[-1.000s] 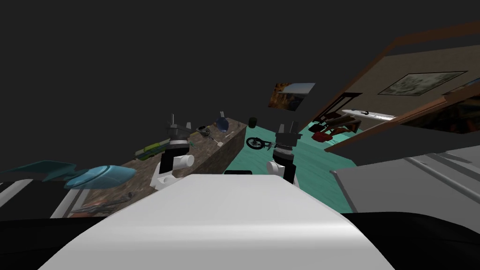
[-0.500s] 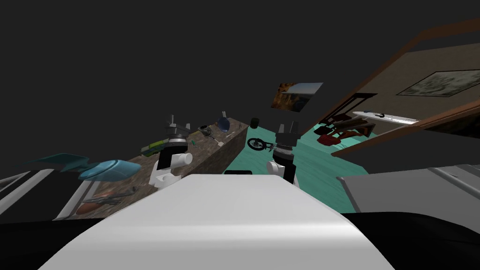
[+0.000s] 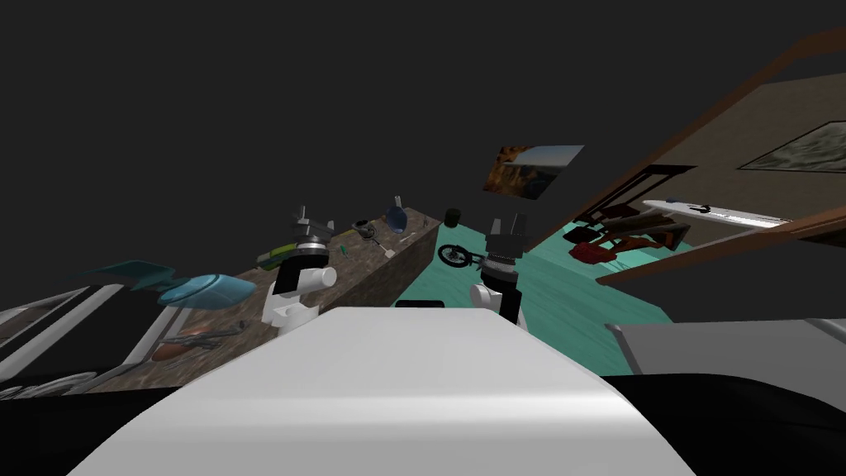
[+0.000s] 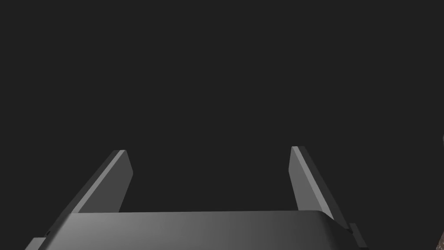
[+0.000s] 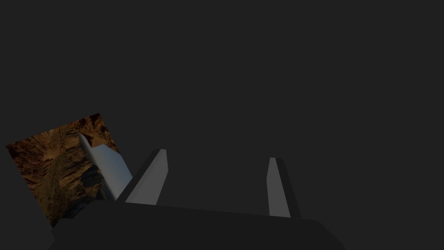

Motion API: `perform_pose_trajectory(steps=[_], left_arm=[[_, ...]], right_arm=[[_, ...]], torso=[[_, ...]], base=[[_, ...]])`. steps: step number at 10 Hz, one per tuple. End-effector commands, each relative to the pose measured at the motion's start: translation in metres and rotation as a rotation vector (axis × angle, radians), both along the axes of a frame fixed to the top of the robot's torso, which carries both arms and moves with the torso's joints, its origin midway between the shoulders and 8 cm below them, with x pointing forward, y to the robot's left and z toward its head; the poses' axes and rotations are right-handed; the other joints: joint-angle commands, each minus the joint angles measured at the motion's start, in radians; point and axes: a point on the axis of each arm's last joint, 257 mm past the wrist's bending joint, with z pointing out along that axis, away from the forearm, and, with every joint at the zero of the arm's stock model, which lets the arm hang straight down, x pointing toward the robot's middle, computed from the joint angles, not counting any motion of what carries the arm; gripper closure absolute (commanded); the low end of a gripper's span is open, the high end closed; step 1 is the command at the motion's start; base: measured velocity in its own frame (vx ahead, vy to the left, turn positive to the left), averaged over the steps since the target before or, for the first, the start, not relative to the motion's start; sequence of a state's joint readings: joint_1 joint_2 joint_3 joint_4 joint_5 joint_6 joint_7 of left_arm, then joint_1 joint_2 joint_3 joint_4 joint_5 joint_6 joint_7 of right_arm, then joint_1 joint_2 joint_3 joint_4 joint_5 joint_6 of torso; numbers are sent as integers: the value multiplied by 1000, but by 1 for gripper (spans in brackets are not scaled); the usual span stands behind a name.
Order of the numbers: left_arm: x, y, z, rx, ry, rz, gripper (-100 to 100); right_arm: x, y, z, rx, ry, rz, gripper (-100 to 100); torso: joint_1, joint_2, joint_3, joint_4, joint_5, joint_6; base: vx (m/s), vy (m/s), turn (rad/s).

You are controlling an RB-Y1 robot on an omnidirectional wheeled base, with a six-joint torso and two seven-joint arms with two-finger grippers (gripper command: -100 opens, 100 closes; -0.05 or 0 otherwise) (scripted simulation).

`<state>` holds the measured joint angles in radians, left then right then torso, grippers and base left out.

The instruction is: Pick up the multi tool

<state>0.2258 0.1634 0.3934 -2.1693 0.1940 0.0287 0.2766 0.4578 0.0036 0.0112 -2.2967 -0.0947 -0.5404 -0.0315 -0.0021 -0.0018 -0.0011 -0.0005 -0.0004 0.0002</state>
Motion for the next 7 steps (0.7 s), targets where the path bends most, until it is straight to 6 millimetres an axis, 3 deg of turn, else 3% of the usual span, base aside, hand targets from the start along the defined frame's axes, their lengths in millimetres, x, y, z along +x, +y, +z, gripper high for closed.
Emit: perform_pose_trajectory(steps=[1, 7], left_arm=[[4, 7, -7, -28, 29, 5, -100], [21, 38, -48, -216, 139, 16, -100]], right_arm=[[0, 0, 0, 0, 0, 0, 0], [0, 0, 0, 0, 0, 0, 0]], torso=[[0, 0, 0, 0, 0, 0], [1, -1, -1, 0, 0, 0]], base=[[18, -35, 66], [34, -32, 76]])
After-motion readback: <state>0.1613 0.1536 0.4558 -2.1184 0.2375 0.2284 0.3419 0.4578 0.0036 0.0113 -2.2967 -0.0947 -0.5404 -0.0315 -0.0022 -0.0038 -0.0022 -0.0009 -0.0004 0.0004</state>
